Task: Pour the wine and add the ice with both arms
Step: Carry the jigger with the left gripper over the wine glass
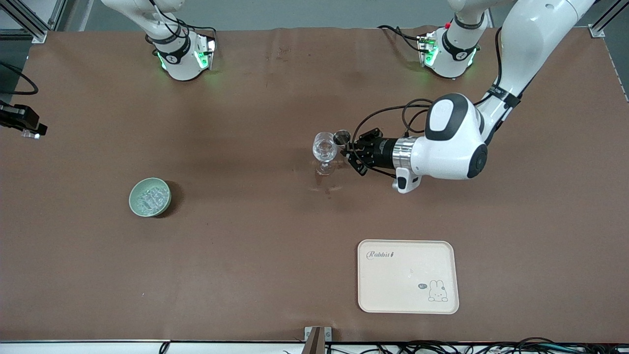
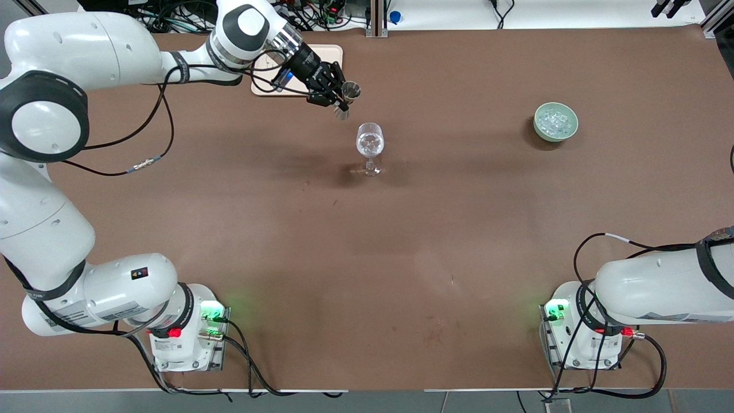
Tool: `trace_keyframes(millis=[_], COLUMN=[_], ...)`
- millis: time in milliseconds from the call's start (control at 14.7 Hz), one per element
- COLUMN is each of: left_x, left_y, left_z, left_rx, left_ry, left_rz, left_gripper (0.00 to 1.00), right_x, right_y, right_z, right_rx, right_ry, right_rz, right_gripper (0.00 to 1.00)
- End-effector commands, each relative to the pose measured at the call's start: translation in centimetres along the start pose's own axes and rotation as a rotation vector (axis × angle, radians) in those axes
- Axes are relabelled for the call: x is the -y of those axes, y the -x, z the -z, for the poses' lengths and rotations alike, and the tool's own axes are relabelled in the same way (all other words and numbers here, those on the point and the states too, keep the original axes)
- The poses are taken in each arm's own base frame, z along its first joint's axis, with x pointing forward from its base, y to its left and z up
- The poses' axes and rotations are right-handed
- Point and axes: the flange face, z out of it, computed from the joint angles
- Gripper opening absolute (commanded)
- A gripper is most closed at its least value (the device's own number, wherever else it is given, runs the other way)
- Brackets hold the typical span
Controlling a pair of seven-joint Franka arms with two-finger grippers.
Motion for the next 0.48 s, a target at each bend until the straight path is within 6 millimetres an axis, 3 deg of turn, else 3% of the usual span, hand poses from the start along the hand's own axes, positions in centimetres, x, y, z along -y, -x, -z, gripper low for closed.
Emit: trace_keyframes(millis=[0, 410], left_x=[1.2, 1.7], left_y=[0.4, 1.1], left_z=[0.1, -1.5], left_rx=[-0.065, -0.117], left_ry=[0.042, 0.051], left_rz=[0.023, 0.012], left_gripper=[0.01, 0.01], right_x=[0.2, 0.3], right_y=[0.0, 0.0], right_z=[0.5, 0.5], right_rx=[-0.005, -0.005], right_ry=[0.011, 0.01], right_rz=[0.009, 0.011], right_gripper=[0.01, 0.01])
